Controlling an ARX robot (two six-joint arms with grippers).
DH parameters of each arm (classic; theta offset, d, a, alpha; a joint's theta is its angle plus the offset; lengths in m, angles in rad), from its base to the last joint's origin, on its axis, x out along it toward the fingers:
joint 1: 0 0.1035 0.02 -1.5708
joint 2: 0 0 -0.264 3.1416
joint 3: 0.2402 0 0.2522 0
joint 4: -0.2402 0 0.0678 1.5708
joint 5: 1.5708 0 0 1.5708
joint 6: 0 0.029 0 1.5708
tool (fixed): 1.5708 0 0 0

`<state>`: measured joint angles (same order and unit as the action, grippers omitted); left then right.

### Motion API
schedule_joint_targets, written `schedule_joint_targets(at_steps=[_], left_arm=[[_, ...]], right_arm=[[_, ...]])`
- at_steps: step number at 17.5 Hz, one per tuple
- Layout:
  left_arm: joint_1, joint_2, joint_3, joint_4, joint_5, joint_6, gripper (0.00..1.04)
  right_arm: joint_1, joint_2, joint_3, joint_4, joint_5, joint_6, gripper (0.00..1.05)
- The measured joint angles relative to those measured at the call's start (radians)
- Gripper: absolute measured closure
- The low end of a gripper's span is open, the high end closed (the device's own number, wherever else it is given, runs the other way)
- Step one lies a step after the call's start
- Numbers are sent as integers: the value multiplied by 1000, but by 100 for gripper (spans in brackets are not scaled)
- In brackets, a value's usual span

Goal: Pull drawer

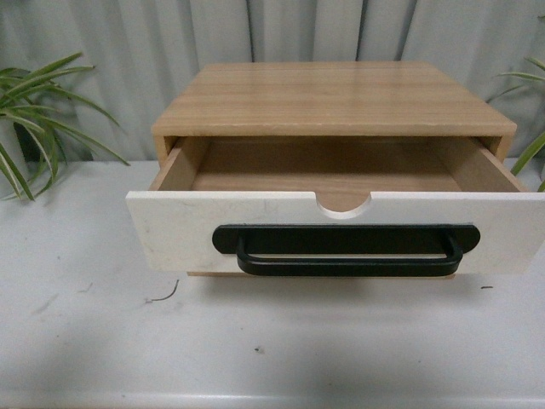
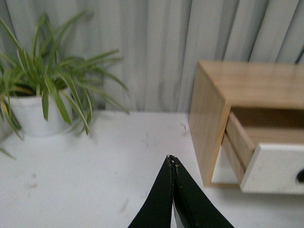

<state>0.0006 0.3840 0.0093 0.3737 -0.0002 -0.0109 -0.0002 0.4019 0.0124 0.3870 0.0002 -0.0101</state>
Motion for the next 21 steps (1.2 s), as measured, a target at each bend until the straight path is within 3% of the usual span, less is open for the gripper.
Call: schedule_joint_targets(at_steps=[5,14,15,16,21], left_arm=[[0,-21,0,-16,0,0,103],[0,-206,0,-197,0,0,103],[0,-237,2,-240,-1,0,103],[0,-344,1,-386,3,0,103],[0,-377,1,-377,0,0,103]], right_arm=[[0,-32,0,-21,0,0,103],[0,-219,0,-203,0,0,103],[0,-234,0,-217,0,0,103],[0,-326,1,-367,-2,0,103],[0,-399,1,-391,0,0,103]])
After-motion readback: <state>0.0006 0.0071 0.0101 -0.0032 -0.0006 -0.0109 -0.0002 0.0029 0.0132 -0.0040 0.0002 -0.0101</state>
